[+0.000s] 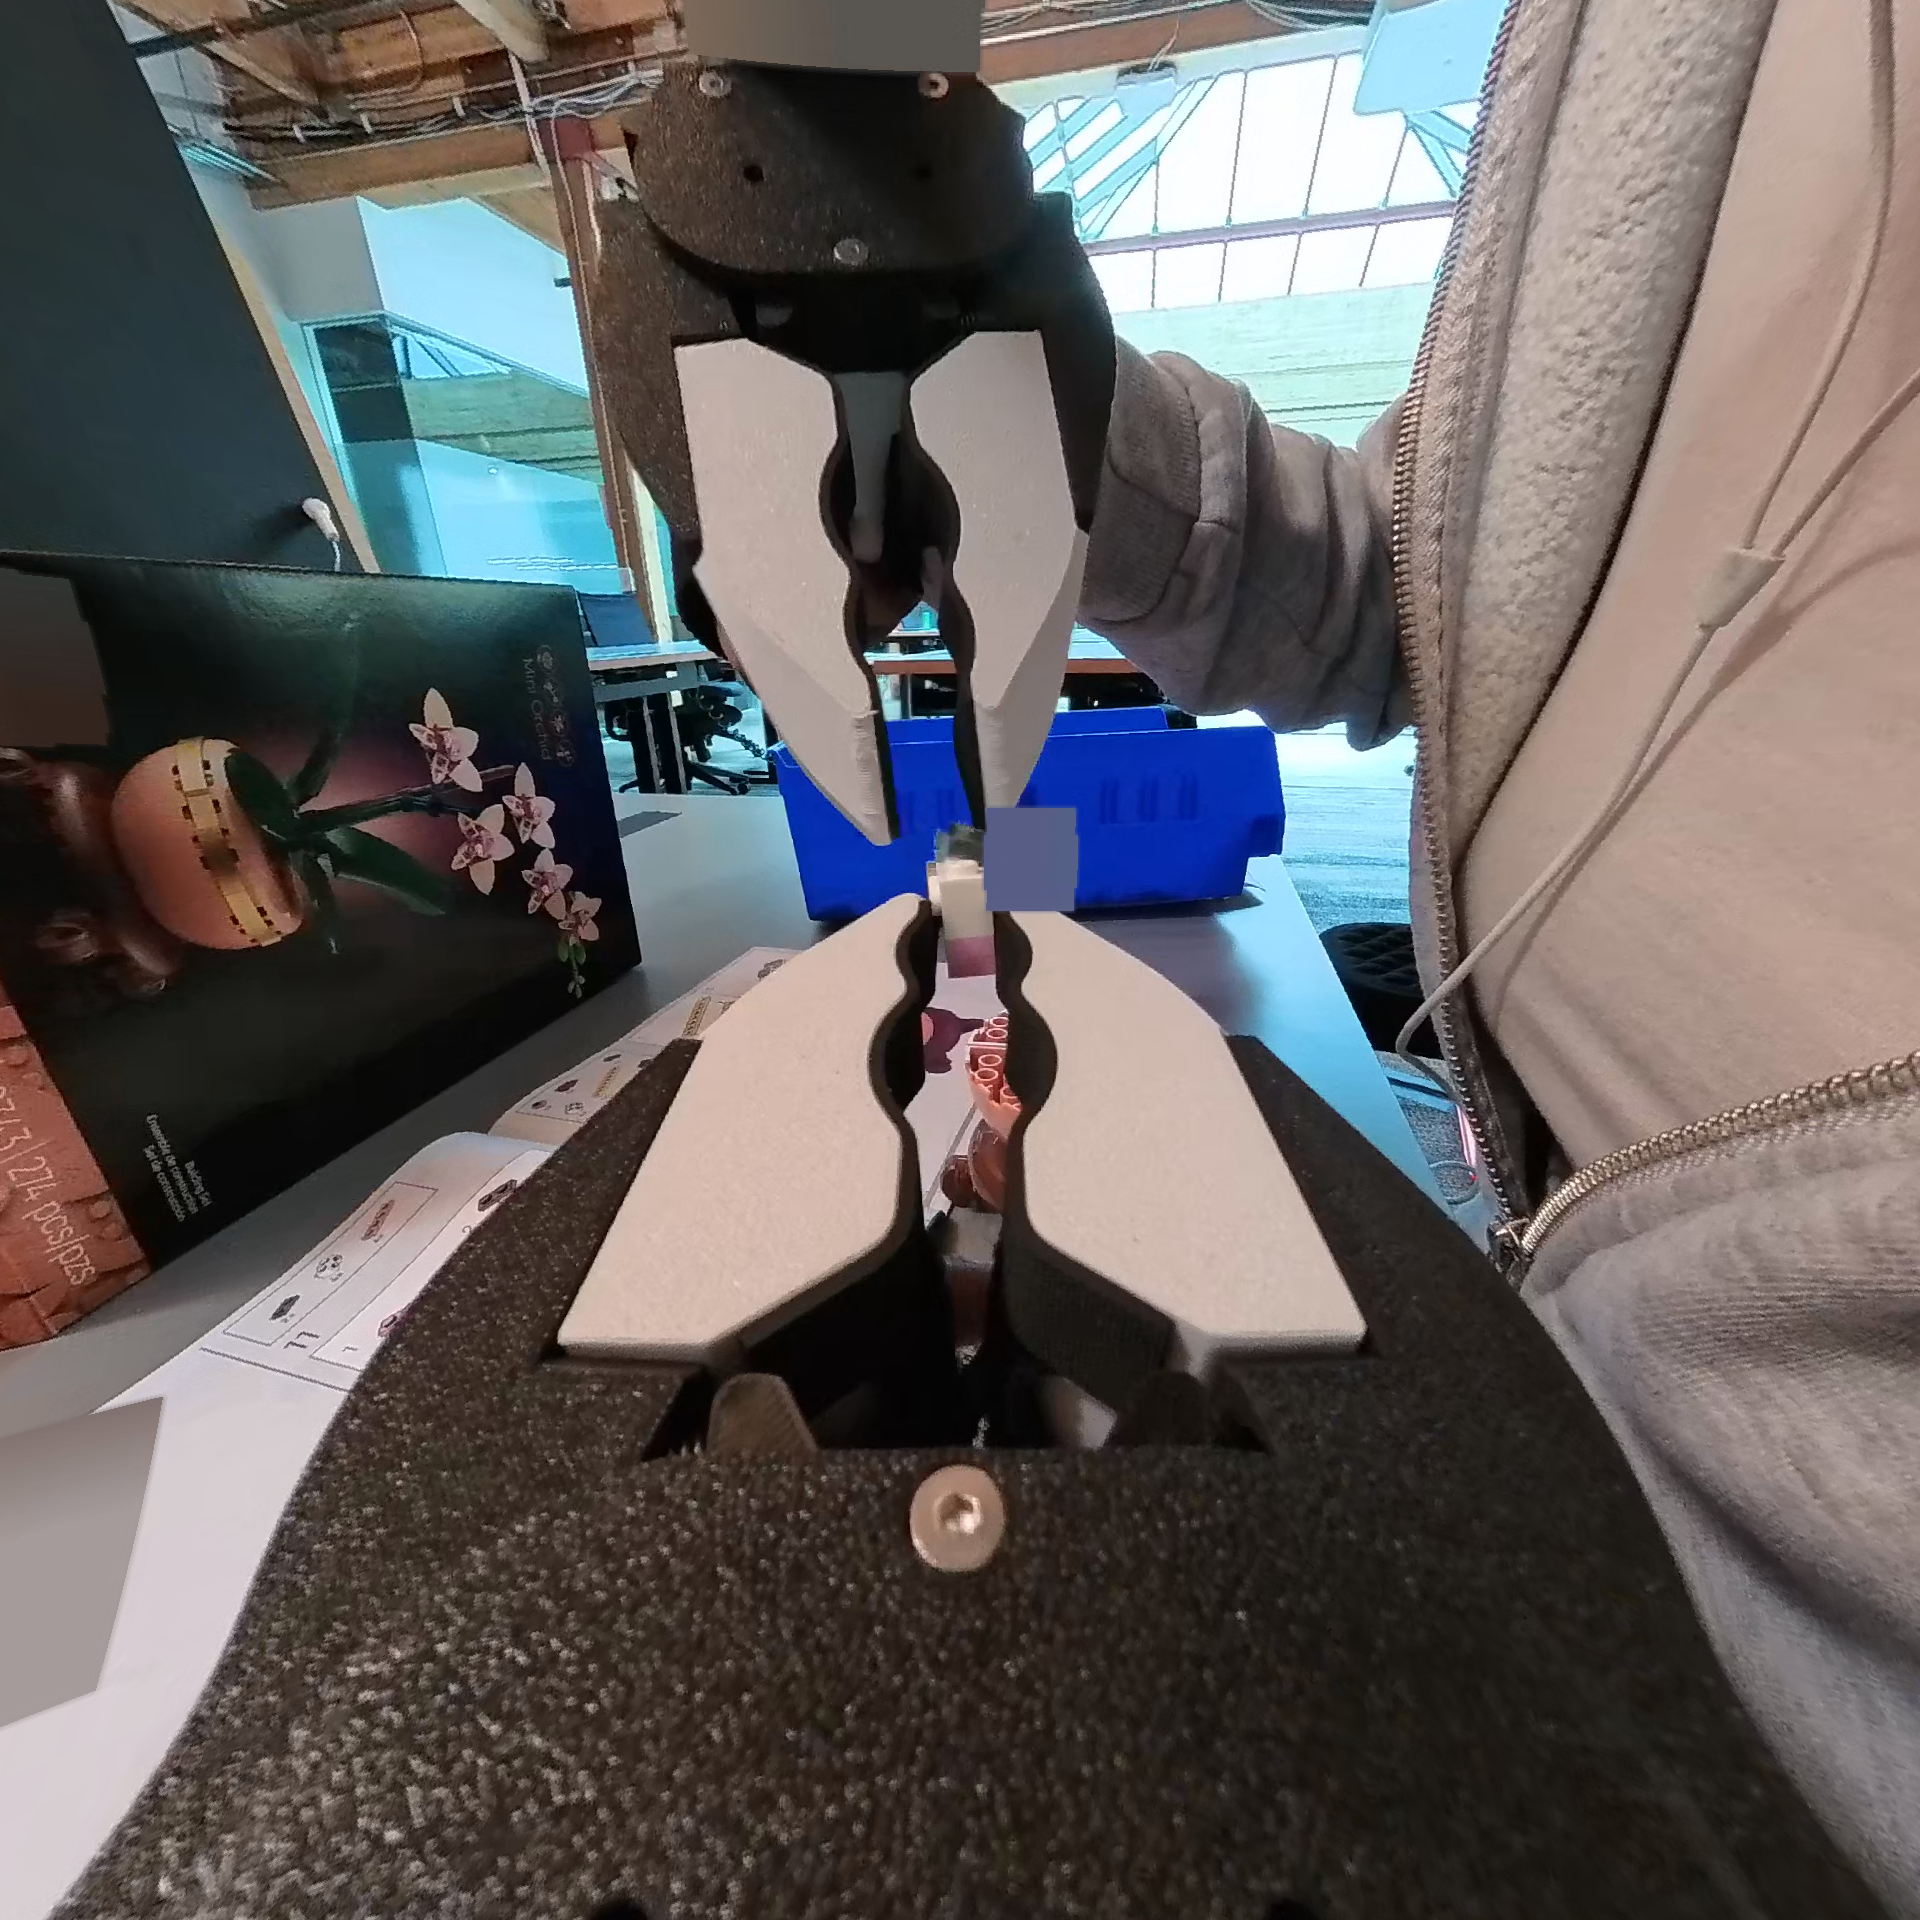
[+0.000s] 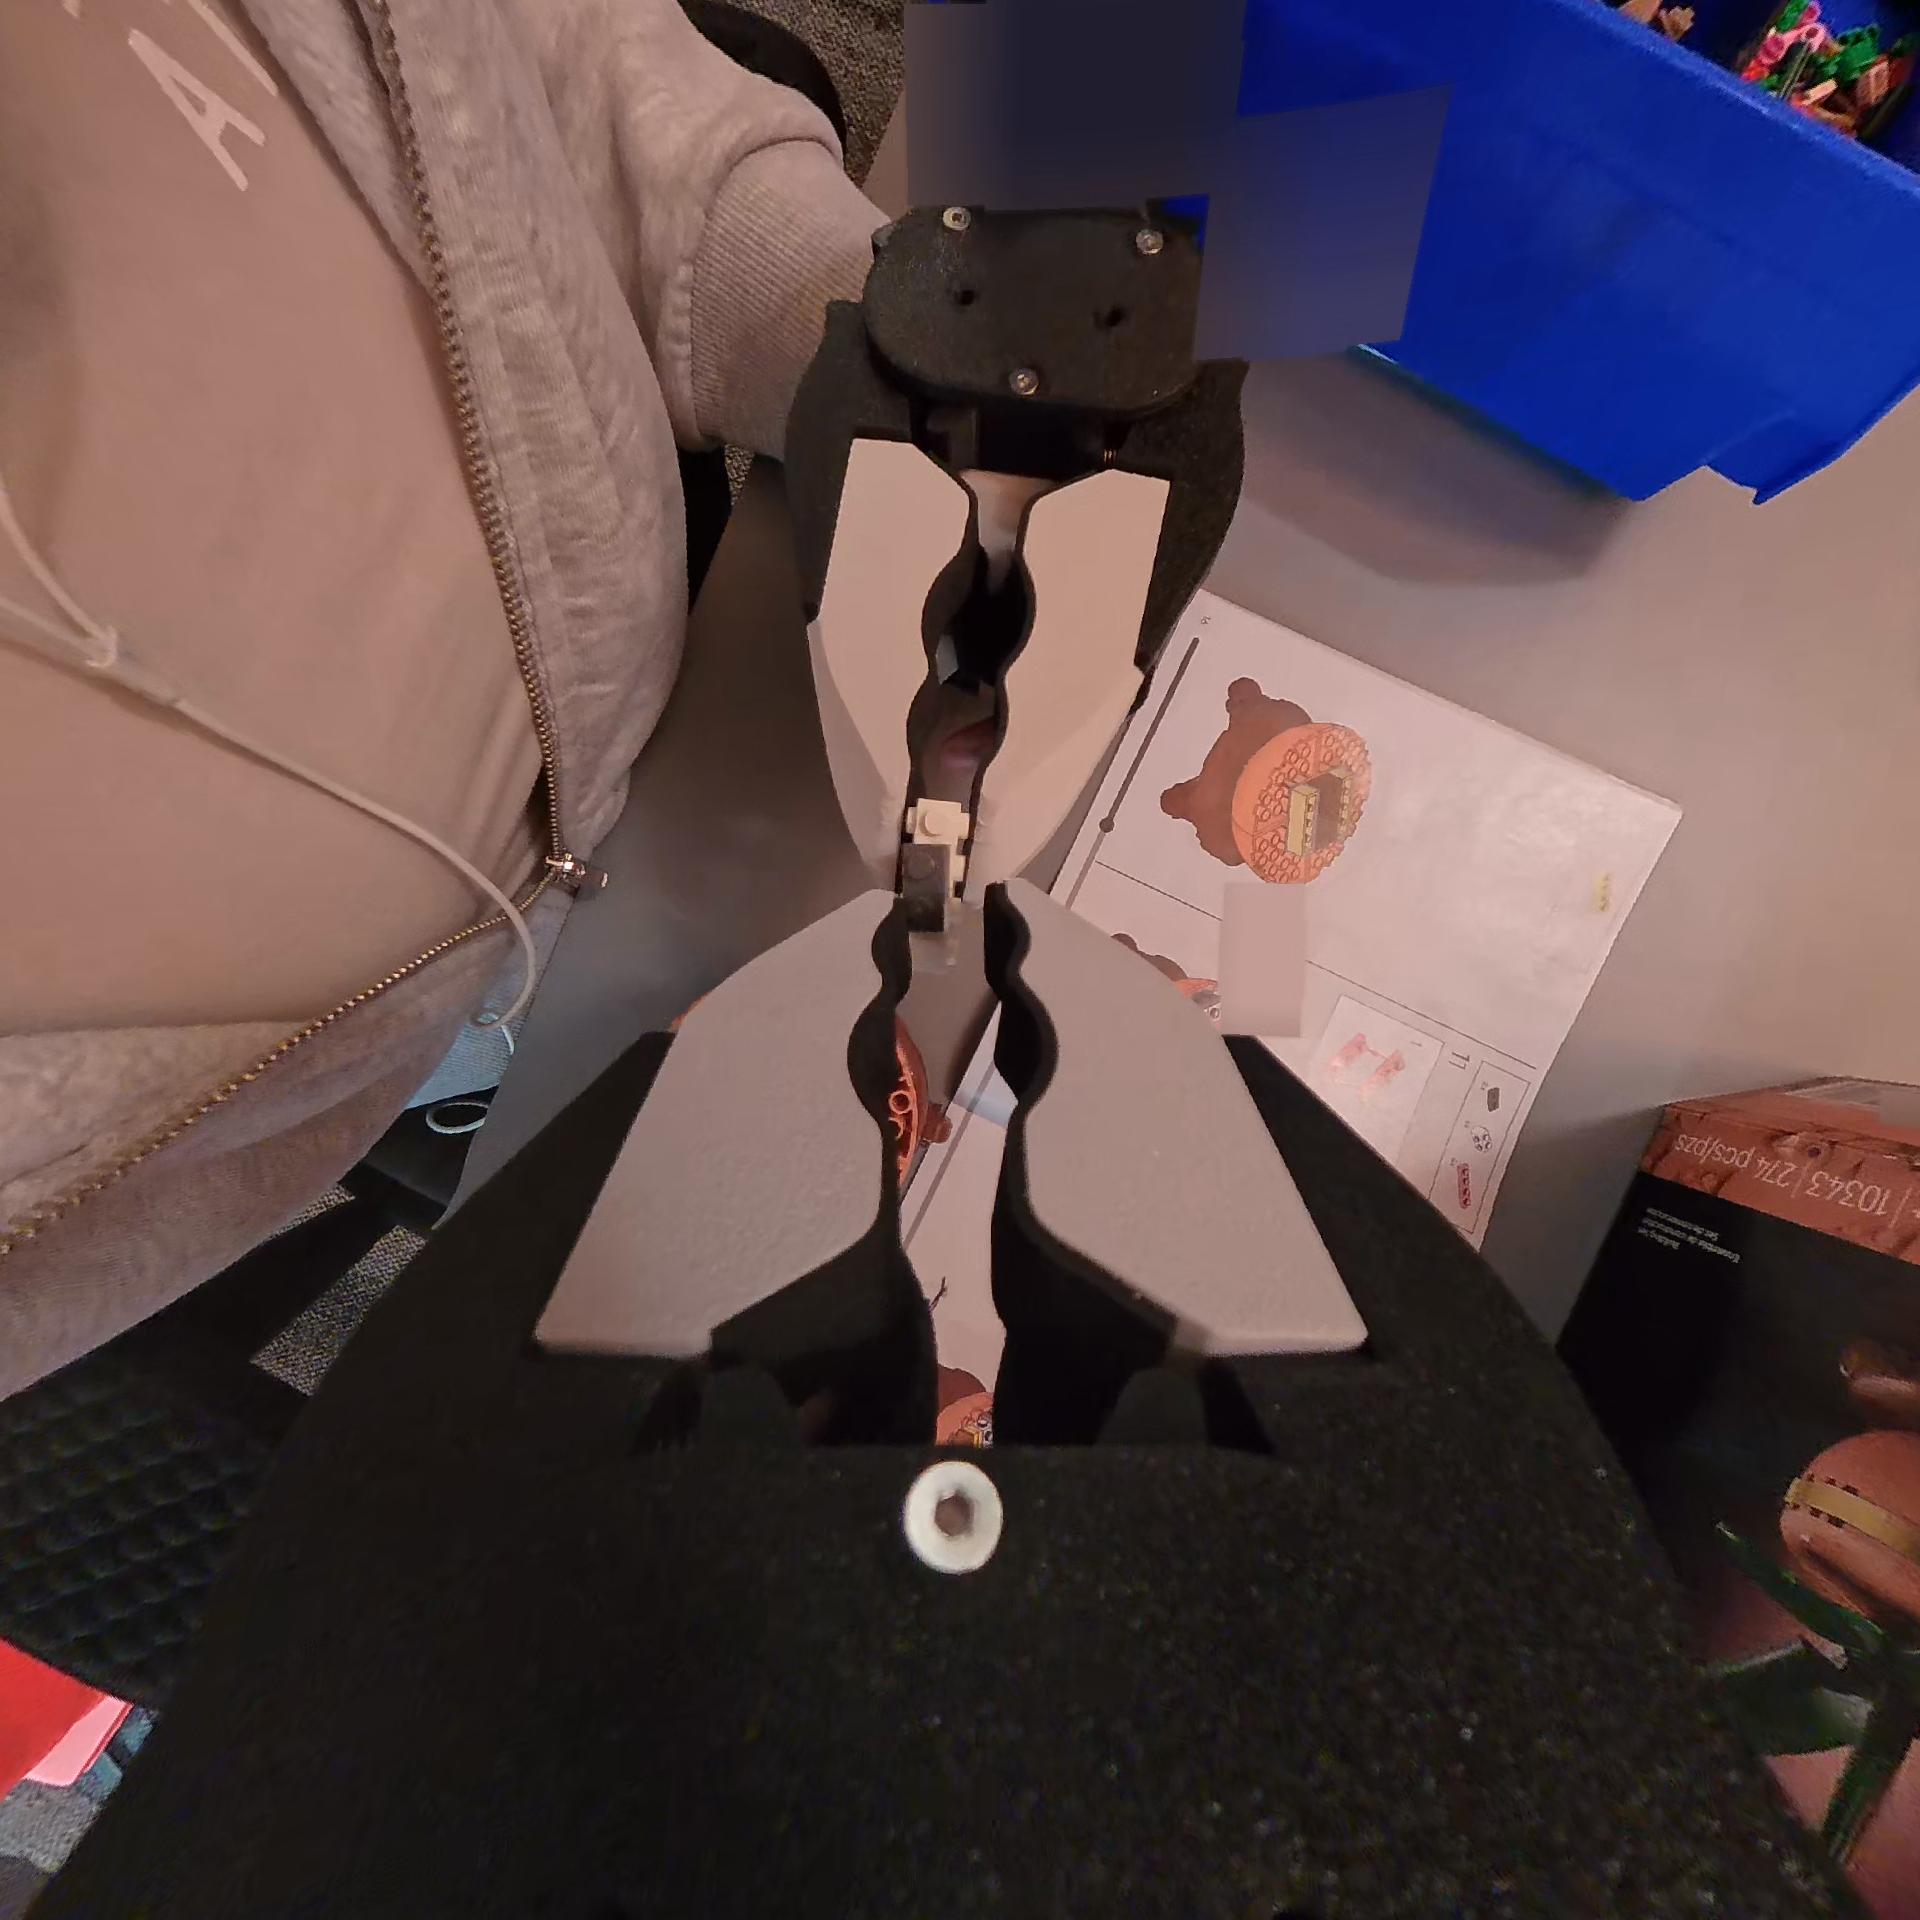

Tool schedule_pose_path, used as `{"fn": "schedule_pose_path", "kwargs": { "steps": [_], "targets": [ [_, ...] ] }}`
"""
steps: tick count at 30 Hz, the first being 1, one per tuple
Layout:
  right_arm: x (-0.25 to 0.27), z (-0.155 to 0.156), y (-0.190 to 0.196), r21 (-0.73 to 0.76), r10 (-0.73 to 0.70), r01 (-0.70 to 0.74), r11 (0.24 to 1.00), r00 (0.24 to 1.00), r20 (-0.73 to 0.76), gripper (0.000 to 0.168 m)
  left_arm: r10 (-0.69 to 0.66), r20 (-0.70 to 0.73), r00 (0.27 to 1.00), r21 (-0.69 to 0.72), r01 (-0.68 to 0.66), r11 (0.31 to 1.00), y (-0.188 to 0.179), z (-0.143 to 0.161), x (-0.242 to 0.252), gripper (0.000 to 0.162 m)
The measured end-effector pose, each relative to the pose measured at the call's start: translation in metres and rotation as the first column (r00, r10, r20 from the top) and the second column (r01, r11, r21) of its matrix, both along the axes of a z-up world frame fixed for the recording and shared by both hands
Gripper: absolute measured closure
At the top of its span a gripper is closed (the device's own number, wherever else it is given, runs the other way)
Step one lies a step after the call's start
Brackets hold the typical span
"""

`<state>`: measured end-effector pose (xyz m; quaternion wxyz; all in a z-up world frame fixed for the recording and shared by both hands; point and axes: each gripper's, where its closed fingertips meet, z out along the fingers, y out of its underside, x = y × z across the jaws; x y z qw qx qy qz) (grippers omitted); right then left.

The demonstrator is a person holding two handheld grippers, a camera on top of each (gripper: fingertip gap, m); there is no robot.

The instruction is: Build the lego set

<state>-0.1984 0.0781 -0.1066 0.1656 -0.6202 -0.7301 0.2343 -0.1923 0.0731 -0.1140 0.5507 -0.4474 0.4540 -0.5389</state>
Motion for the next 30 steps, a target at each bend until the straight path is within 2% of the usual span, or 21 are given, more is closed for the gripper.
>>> {"fn": "schedule_pose_path", "kwargs": {
  "steps": [15,19,21,25,28,30],
  "targets": [
    [0.001,0.006,0.003,0.029,-0.016,0.016,0.999,1.000,-0.018,0.153,0.007,0.012,1.000,-0.019,-0.007,1.000,0.003,0.001,-0.001,0.152],
    [-0.003,0.023,0.016,0.181,-0.041,0.075,0.981,0.982,-0.186,0.136,0.060,0.031,0.998,-0.064,-0.057,0.996,0.014,0.008,-0.006,0.152],
    [-0.004,0.035,0.027,0.283,-0.074,0.171,0.944,0.943,-0.325,0.125,0.106,0.011,0.994,-0.080,-0.105,0.991,0.022,0.011,-0.007,0.152],
    [0.003,0.052,0.036,0.445,-0.062,0.322,0.835,0.860,-0.506,0.129,0.177,0.020,0.984,-0.150,-0.173,0.973,0.040,0.024,-0.010,0.152],
    [0.007,0.060,0.036,0.573,0.010,0.340,0.745,0.854,-0.520,0.130,0.212,0.035,0.977,-0.177,-0.203,0.963,0.051,0.037,-0.012,0.152],
    [0.008,0.065,0.039,0.682,0.074,0.323,0.657,0.872,-0.484,0.129,0.224,0.048,0.973,-0.200,-0.210,0.957,0.058,0.046,-0.013,0.152]
  ]
}}
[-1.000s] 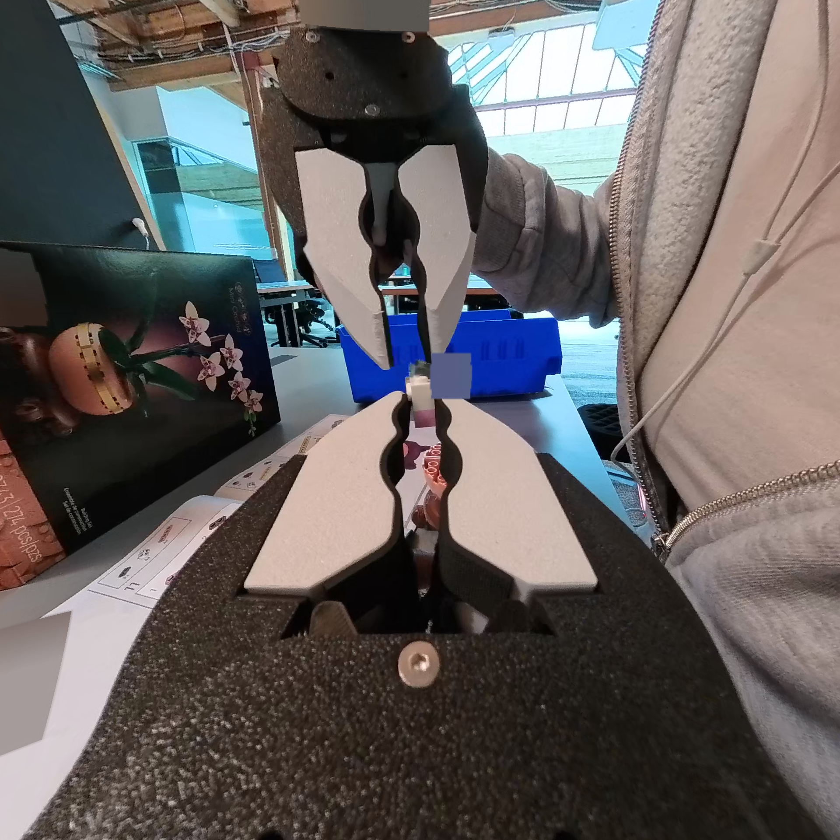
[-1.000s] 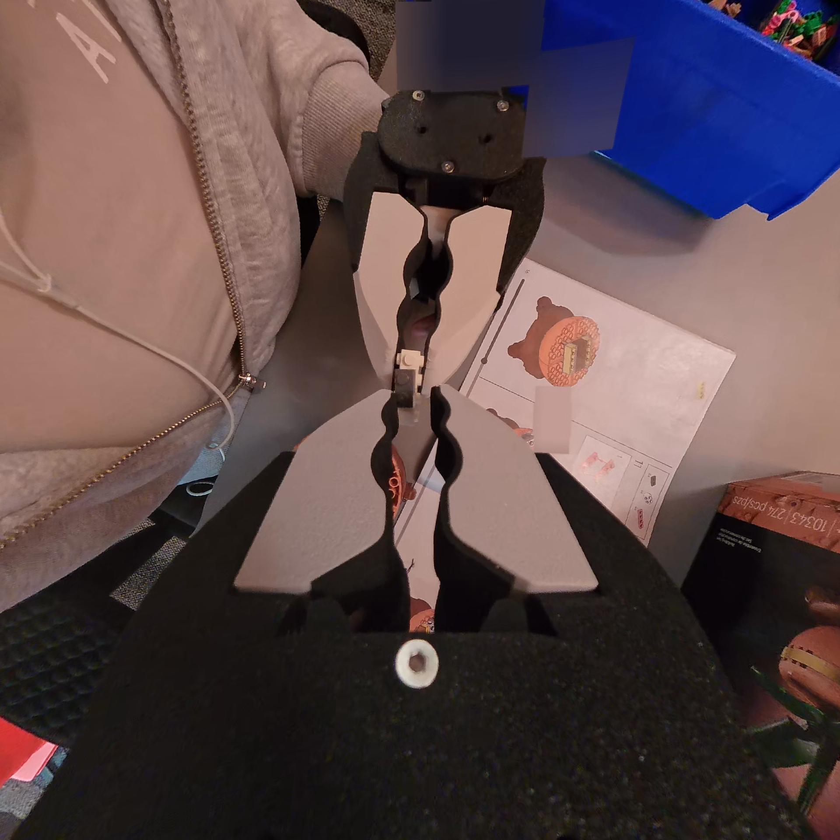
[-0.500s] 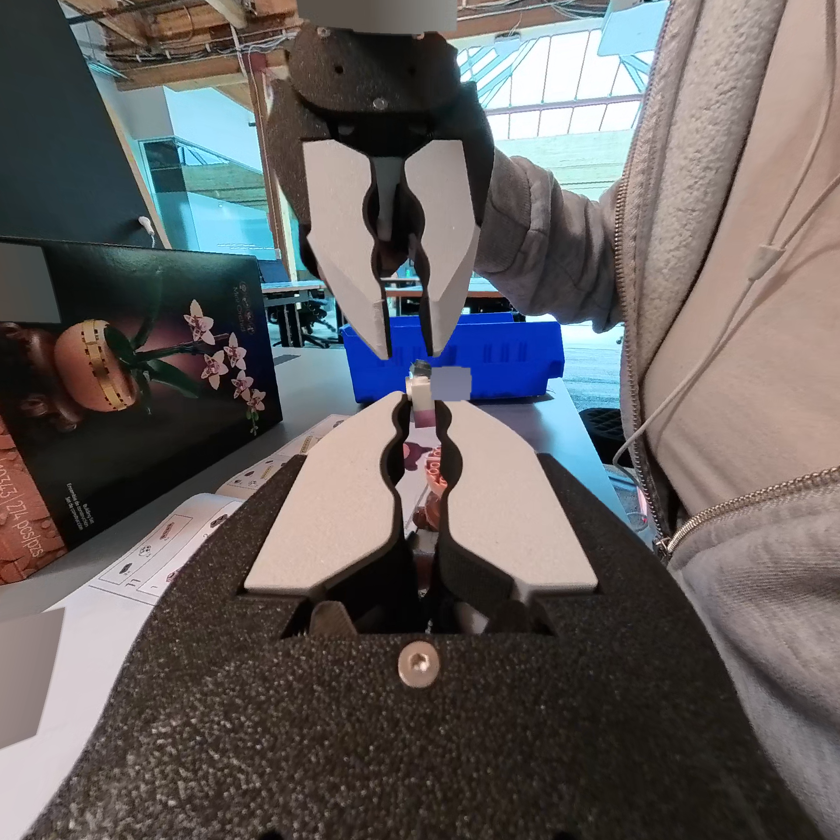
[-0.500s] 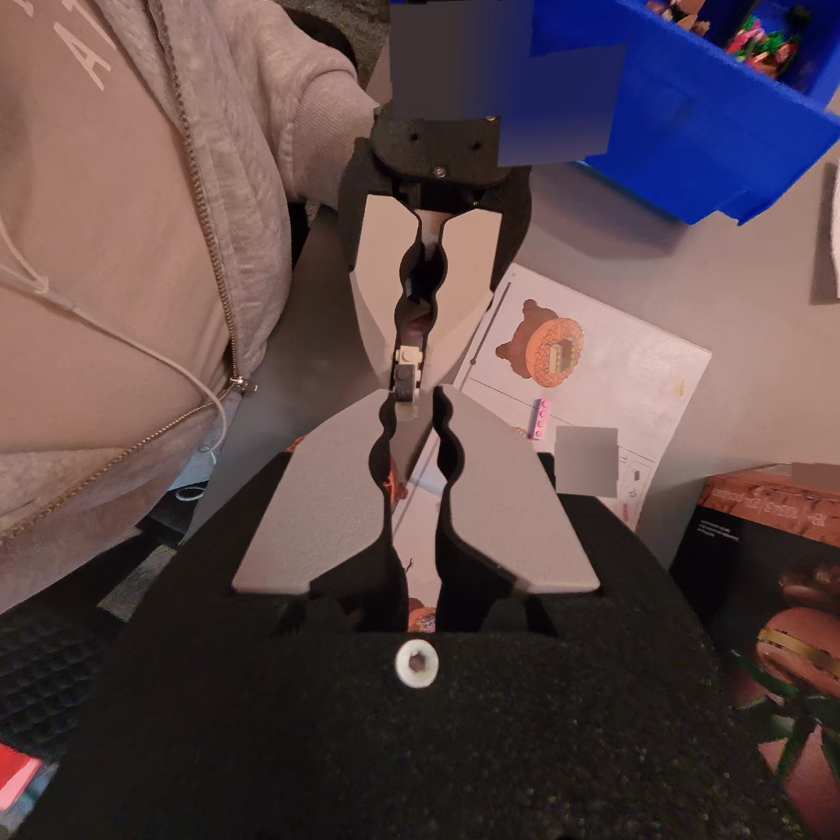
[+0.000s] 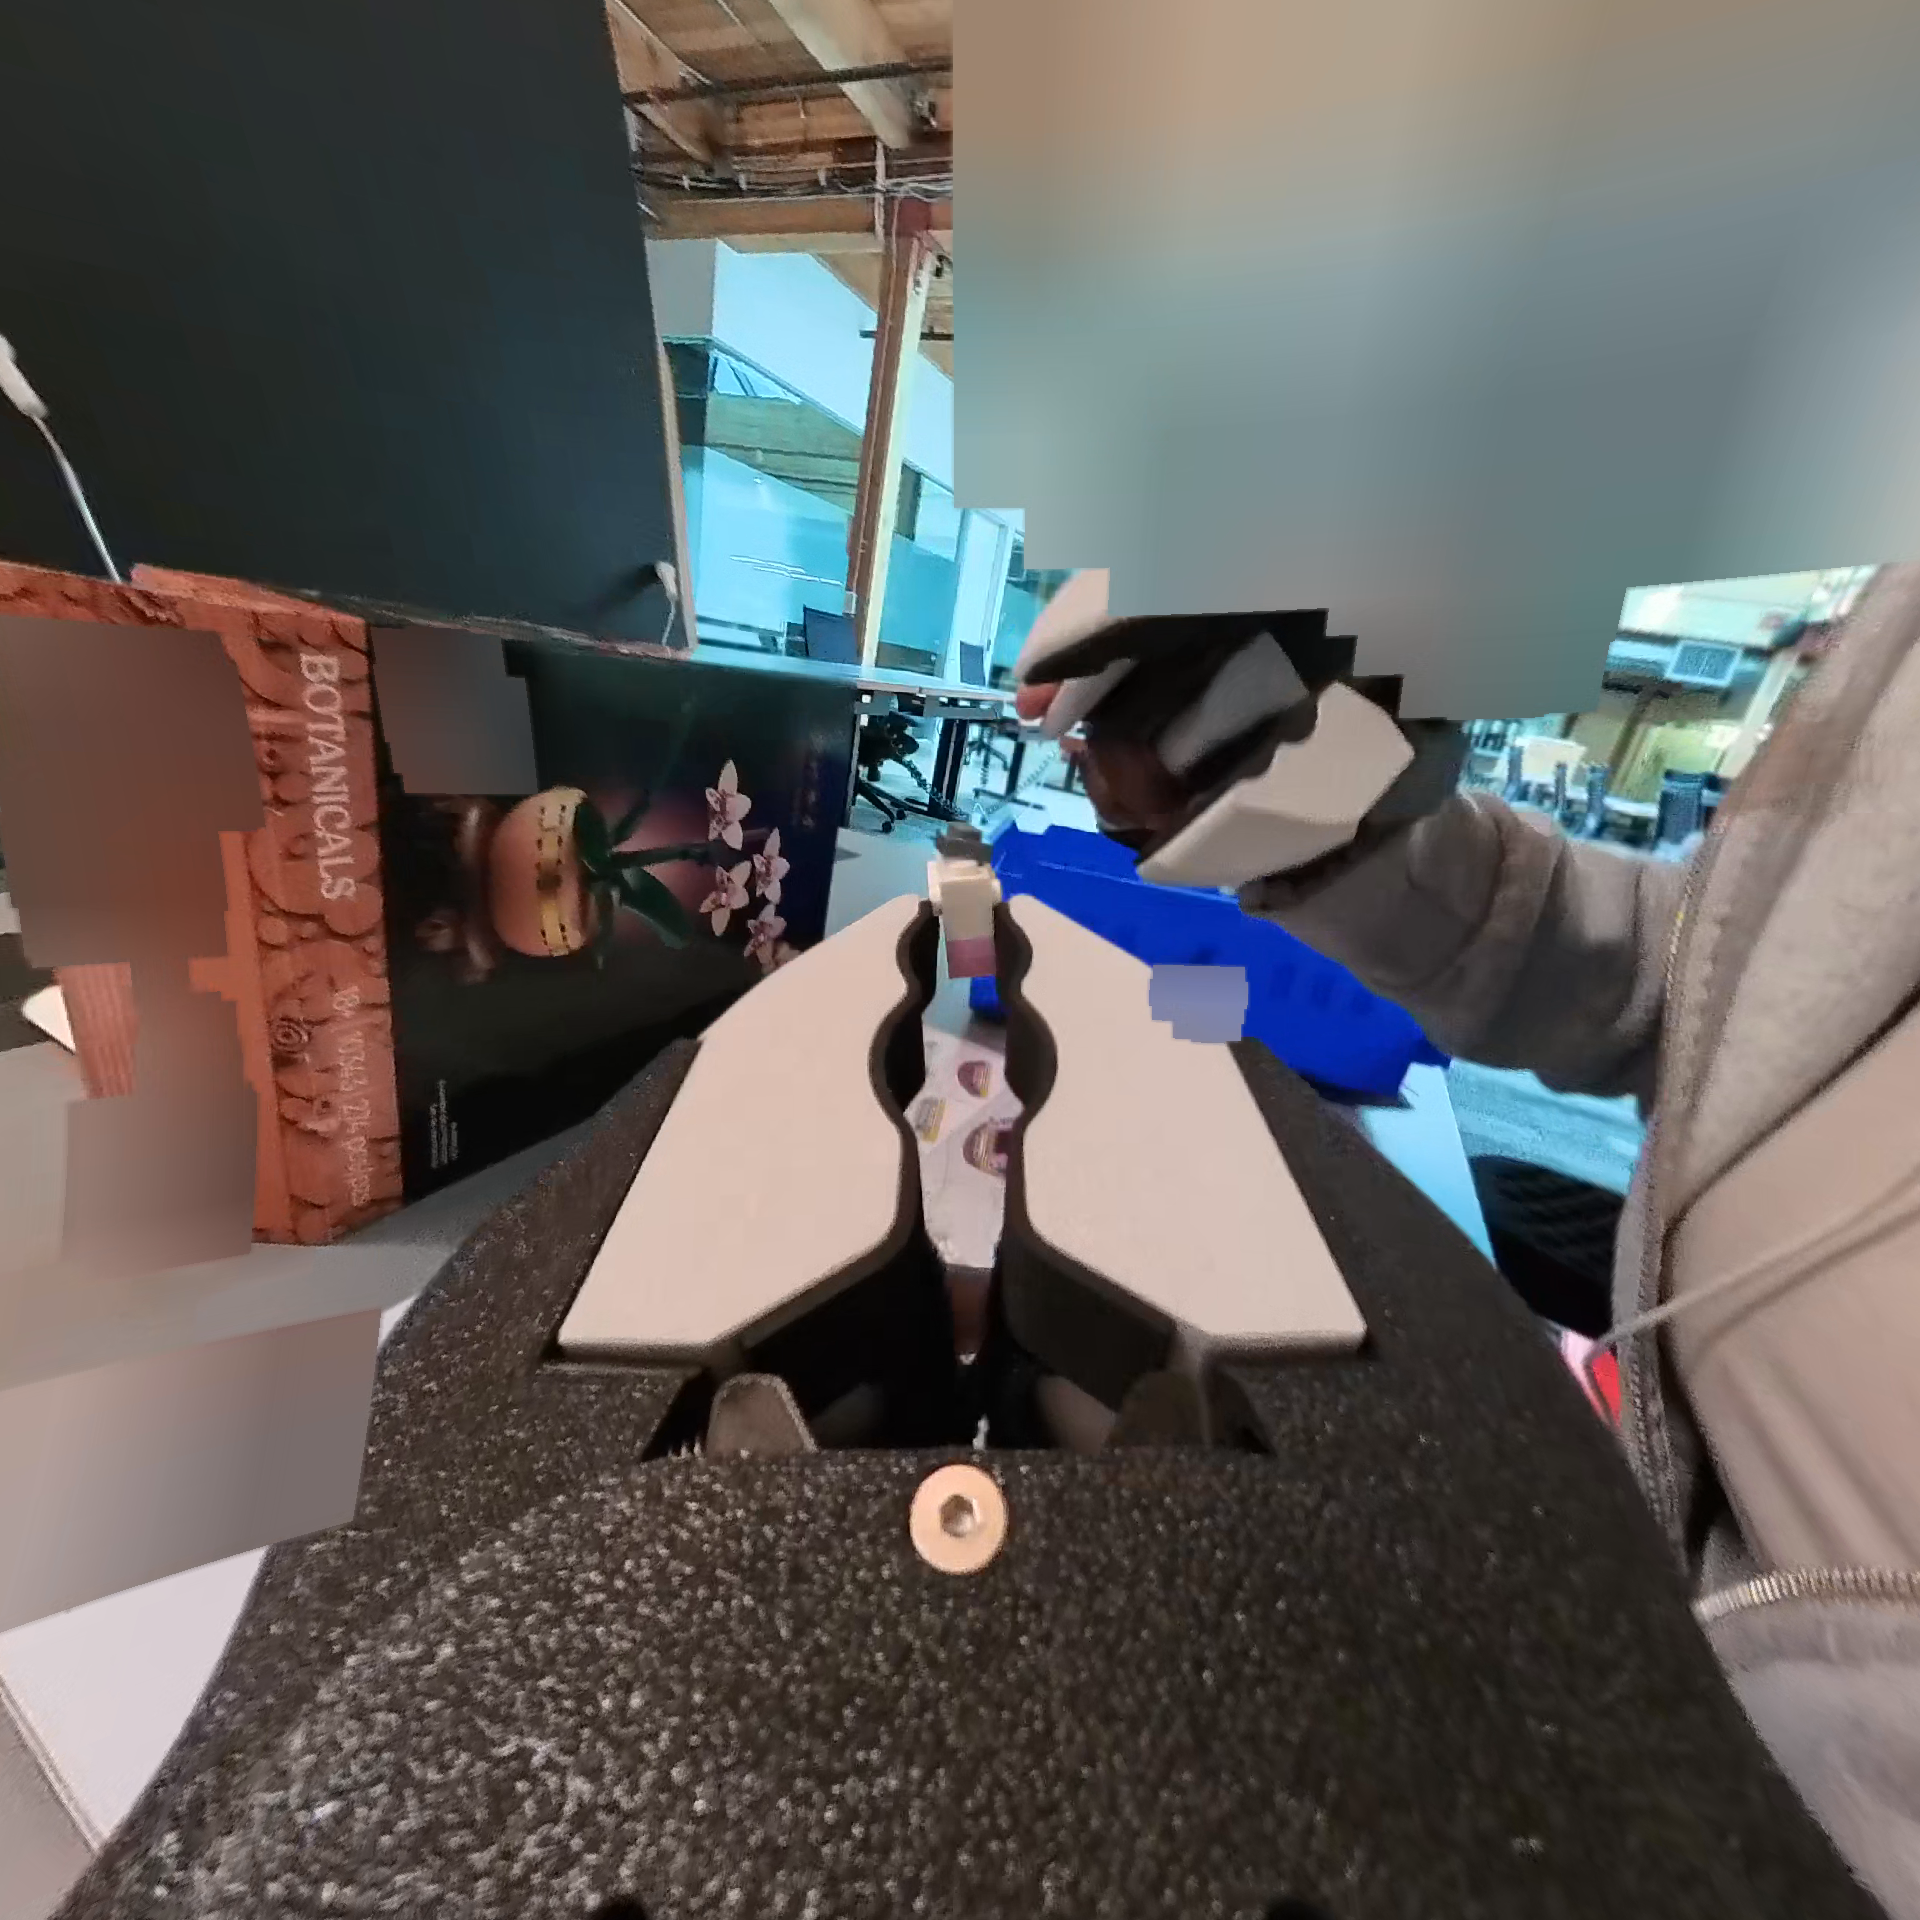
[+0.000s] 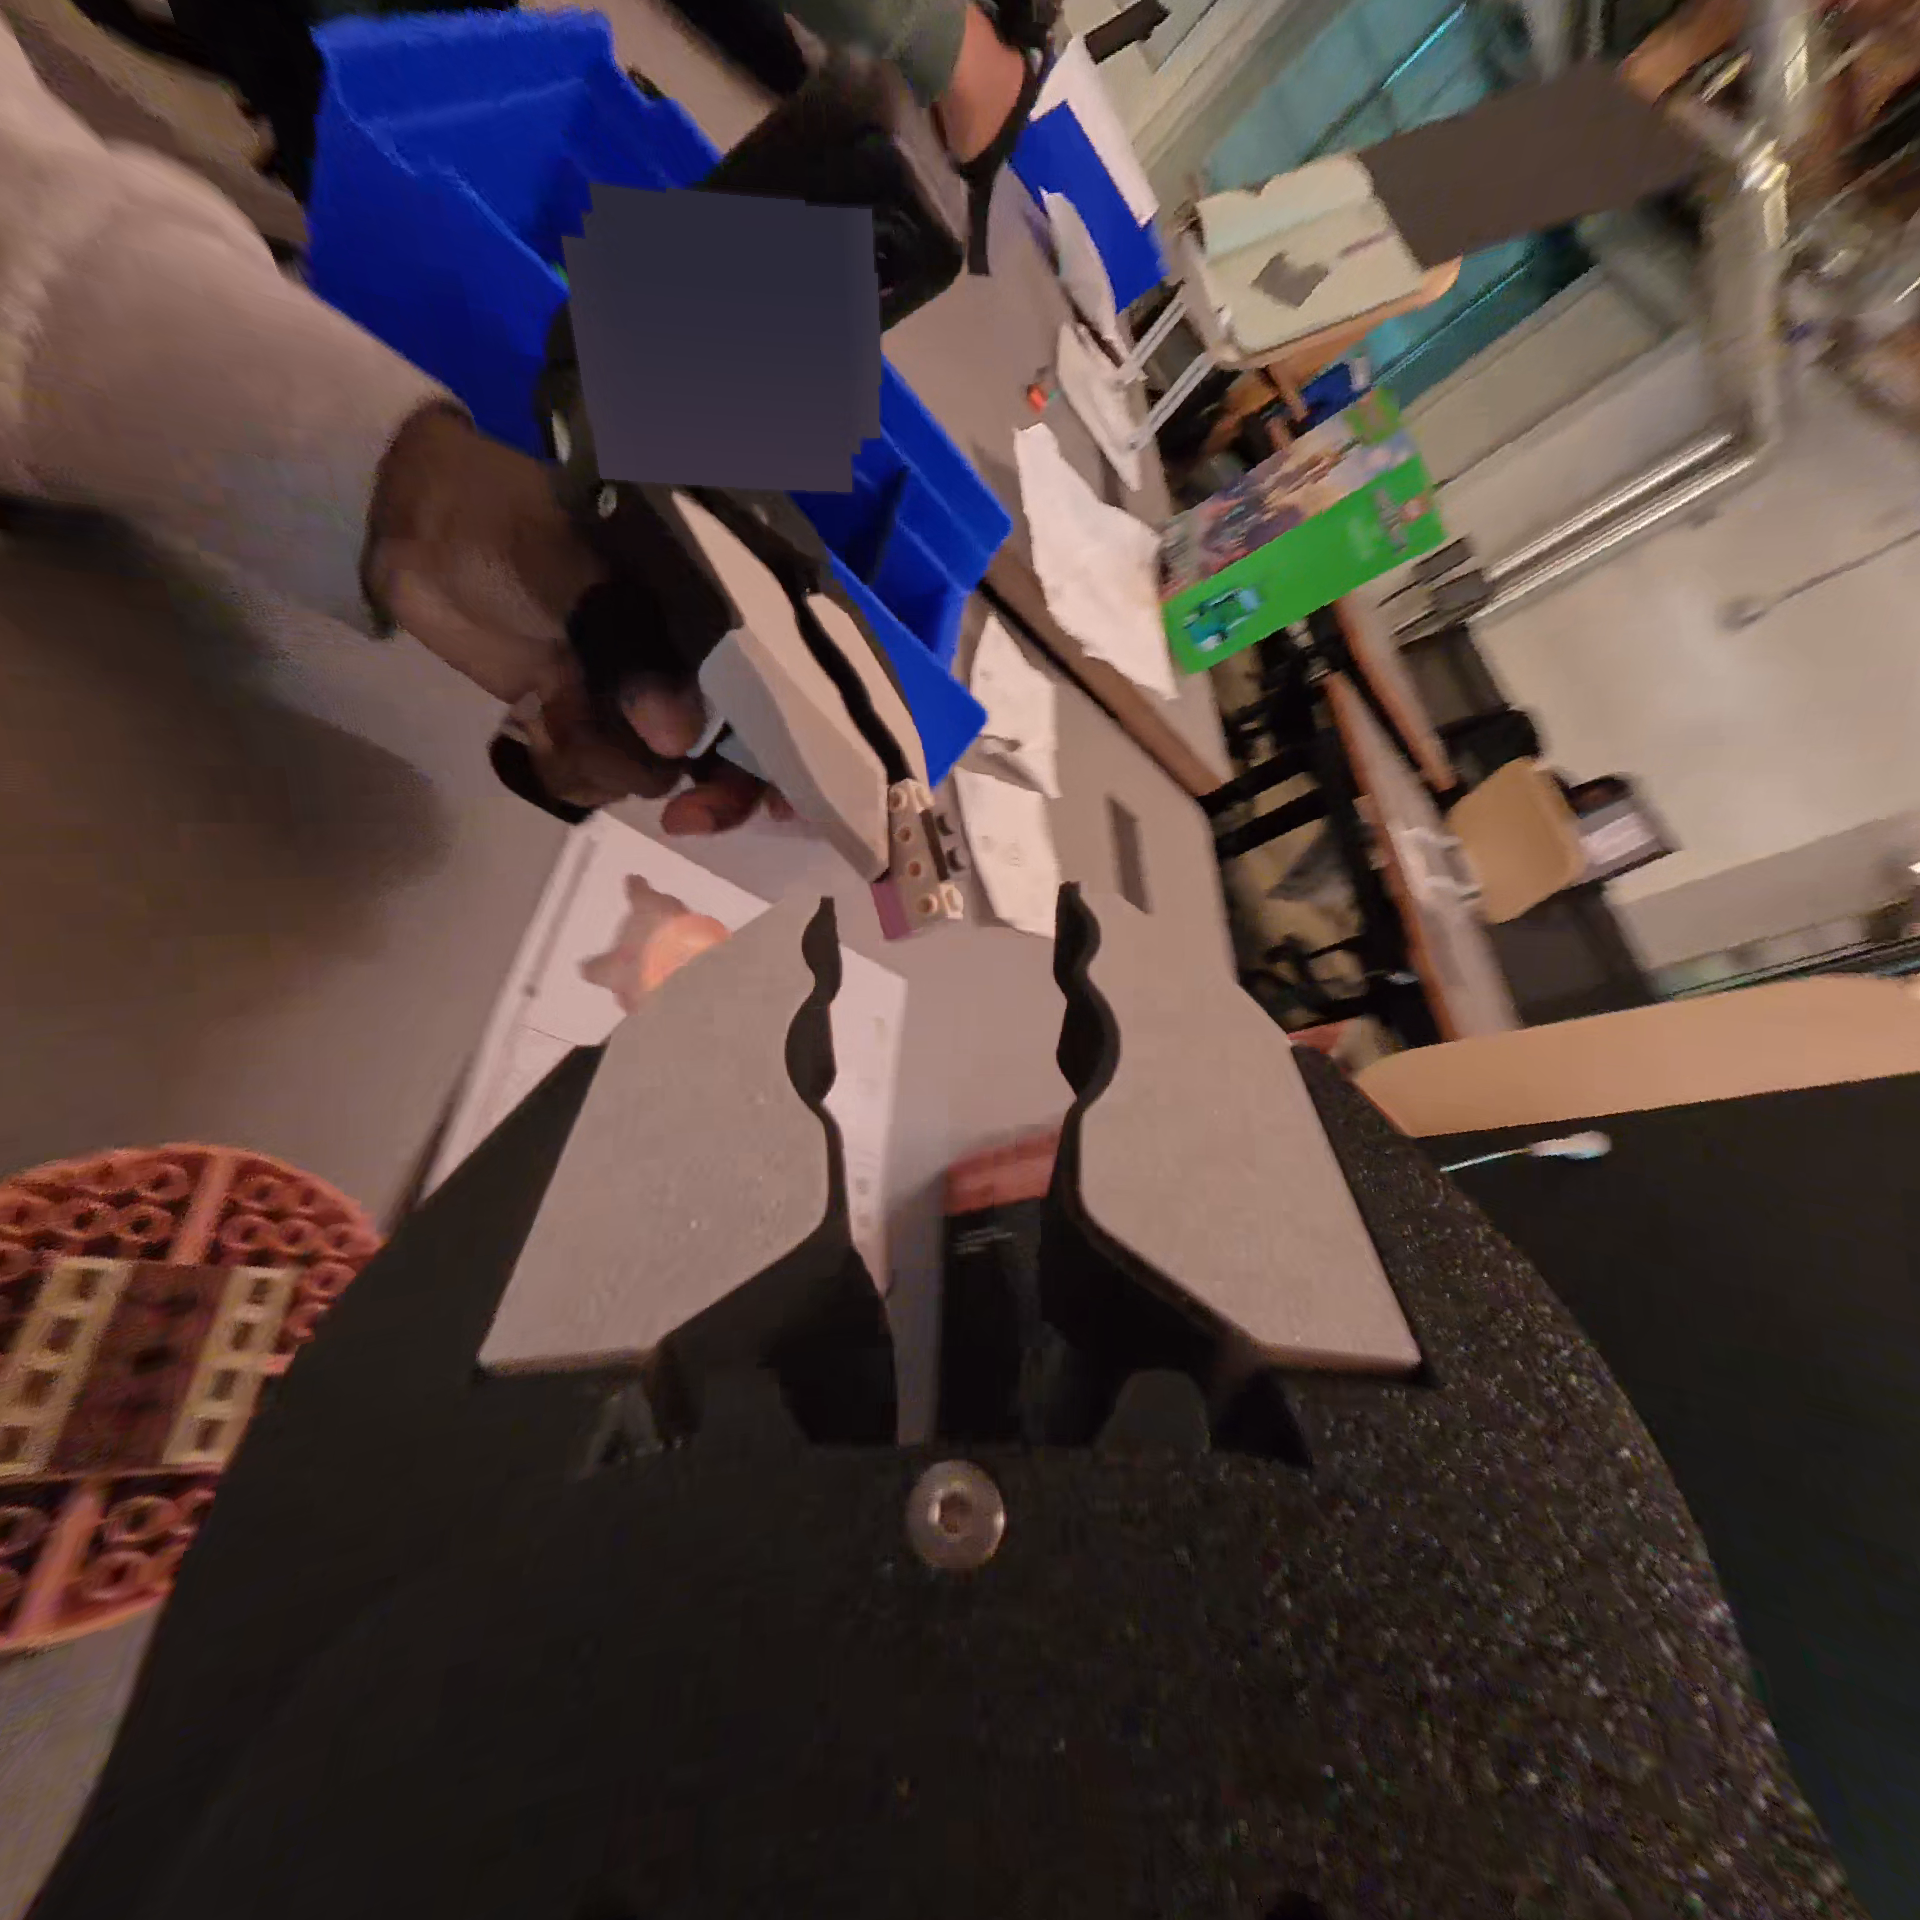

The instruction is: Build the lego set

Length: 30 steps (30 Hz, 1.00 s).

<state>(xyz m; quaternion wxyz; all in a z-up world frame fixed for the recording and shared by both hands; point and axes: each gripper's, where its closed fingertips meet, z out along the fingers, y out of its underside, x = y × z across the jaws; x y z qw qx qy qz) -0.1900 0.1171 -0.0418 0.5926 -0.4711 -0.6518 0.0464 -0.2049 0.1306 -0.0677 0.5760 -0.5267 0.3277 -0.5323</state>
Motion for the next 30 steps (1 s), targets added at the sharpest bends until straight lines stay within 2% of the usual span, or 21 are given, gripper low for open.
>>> {"fn": "schedule_pose_path", "kwargs": {
  "steps": [3,6,14,30],
  "targets": [
    [-0.002,0.007,0.004,0.236,-0.007,-0.009,0.972,0.998,0.068,0.127,-0.006,0.023,1.000,-0.022,0.007,1.000,0.005,0.014,0.002,0.152],
    [-0.008,0.017,0.005,0.359,0.003,-0.028,0.933,0.998,0.070,0.125,-0.018,0.027,0.999,-0.013,0.018,1.000,0.005,0.027,0.007,0.152],
    [-0.006,0.021,0.012,0.427,-0.001,-0.042,0.903,0.995,0.100,0.127,-0.030,0.015,0.999,0.019,0.029,0.999,-0.001,0.043,0.015,0.152],
    [0.000,0.020,0.014,0.481,-0.050,-0.043,0.875,0.983,0.179,0.145,-0.019,-0.063,0.998,0.085,0.025,0.996,-0.006,0.042,0.025,0.152]
  ]
}}
